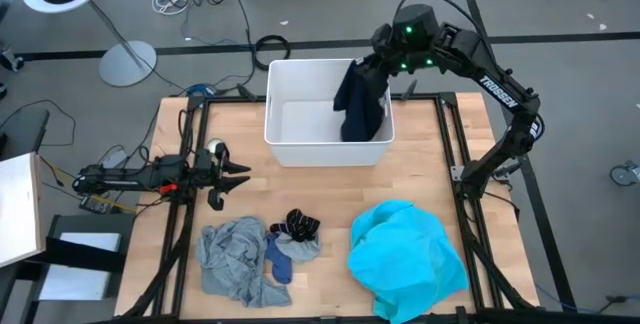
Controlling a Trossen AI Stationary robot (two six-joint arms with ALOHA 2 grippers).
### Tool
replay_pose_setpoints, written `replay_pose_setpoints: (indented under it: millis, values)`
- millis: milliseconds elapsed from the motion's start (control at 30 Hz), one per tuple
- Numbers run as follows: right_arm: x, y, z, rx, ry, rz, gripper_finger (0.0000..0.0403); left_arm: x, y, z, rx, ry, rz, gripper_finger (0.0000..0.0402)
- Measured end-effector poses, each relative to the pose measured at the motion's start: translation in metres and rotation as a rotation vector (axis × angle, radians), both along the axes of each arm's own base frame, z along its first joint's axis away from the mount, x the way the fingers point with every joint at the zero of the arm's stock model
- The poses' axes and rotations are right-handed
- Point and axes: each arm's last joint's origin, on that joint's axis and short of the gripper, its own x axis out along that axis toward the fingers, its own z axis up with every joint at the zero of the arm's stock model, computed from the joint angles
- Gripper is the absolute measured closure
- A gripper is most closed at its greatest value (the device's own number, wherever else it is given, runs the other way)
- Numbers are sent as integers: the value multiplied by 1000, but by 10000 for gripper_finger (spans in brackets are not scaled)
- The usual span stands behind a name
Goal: Sort clothes
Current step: Put the dark blue boxer into the white laundry bin, then put the black sock into the white laundry bin
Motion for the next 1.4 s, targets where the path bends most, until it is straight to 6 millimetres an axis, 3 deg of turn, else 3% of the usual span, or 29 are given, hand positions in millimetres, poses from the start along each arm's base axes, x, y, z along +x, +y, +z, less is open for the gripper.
replay_pose_setpoints:
  millis: [133, 300, 467, 567, 867, 1167, 1400]
  values:
    - [0, 0, -1, -23, 19, 30, 214, 0, 0, 0, 0, 1, 0, 275]
    - [0, 6, -2, 11, 7, 217, 192, 0, 0, 0, 0, 0, 0, 275]
    - [-2, 2, -4, -67, 79, 92, 202, 0, 0, 0, 0, 0, 0, 275]
    - [0, 3, -8, -74, 84, 170, 210, 0, 0, 0, 0, 1, 0, 275]
    - [9, 2, -24, -89, 140, 133, 227, 0, 0, 0, 0, -5, 0, 275]
    - [19, -4, -39, -103, 123, 131, 229, -2, 0, 13, -6, -132, 0, 275]
    - [17, 6, -47, -21, 195, 146, 229, -4, 0, 21, -11, -222, 0, 275]
